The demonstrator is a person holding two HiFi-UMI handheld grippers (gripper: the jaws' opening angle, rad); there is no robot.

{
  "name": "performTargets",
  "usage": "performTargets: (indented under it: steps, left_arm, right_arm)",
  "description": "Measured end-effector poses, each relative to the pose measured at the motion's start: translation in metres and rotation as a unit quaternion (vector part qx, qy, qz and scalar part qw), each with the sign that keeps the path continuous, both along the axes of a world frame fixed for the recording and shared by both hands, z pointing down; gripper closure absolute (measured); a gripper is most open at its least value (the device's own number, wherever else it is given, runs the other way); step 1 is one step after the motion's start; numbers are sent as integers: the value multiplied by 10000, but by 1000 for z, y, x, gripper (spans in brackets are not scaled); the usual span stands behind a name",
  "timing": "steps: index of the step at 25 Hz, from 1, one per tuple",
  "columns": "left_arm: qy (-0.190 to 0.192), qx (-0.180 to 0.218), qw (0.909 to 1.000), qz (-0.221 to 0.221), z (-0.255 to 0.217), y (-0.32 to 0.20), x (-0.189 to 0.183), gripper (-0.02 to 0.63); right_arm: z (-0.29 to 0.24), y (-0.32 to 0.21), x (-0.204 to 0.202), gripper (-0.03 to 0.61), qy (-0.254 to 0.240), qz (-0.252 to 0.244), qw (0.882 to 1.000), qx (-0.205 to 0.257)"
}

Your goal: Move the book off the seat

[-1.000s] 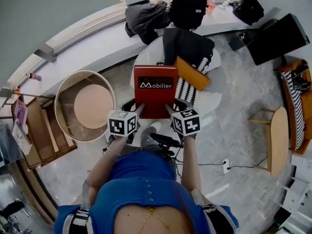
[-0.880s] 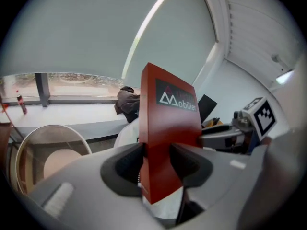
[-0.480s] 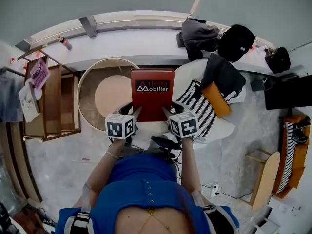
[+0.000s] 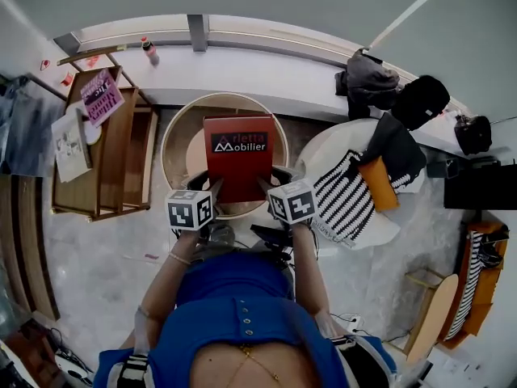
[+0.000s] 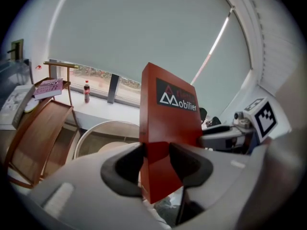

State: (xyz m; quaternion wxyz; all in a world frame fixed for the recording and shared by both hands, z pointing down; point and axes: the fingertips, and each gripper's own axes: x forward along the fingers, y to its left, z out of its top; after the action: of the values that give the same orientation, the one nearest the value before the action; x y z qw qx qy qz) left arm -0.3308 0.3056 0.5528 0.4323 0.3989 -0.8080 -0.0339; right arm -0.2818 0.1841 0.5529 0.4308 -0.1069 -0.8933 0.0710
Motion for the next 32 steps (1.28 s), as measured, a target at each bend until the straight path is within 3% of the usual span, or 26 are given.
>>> performTargets:
  steps: [13,32]
  left_arm:
    - [80,160,9990,-411,2,77,-26,443]
    - [-101,149,9968,-777,-18,53,-6,443]
  right_arm:
    - [-1,74,-35,417,82,-431,9990,117]
    - [-19,48,-24,419,-53,-734,9973,43]
